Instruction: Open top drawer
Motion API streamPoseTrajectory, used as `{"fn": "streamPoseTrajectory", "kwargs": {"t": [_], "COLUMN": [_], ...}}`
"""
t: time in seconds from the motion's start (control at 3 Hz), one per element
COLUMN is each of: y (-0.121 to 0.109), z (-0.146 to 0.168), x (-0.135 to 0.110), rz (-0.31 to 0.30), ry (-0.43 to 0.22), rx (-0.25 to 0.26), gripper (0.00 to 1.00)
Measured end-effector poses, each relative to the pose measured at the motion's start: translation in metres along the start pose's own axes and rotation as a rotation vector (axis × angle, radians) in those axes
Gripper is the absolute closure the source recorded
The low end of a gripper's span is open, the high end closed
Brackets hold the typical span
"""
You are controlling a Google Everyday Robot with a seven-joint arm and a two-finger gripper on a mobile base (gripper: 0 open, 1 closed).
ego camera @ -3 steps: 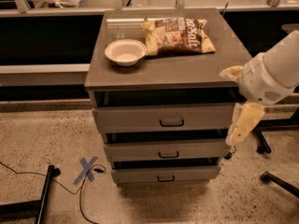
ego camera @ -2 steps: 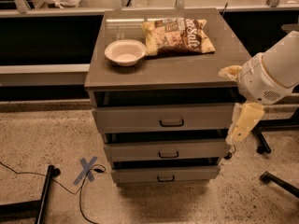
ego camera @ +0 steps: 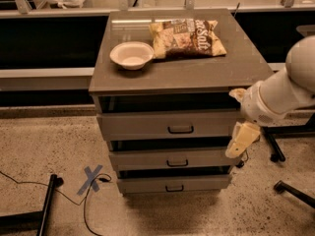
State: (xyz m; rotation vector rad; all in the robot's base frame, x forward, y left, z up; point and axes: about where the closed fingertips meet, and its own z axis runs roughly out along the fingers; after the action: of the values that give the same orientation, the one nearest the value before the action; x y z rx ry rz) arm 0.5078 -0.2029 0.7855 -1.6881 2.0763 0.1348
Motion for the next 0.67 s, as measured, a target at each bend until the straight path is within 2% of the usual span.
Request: {"fn": "streamPoseTrajectory", "kwargs": {"t": [0.33, 0.67], "y": [-0.011, -0.027], "z": [0.032, 0.030], "x": [0.031, 0.025], "rz": [0.064, 0.061], "ry": [-0.010, -0.028], "rx": [0.091, 0.154], "gripper": [0.00, 0.00]}}
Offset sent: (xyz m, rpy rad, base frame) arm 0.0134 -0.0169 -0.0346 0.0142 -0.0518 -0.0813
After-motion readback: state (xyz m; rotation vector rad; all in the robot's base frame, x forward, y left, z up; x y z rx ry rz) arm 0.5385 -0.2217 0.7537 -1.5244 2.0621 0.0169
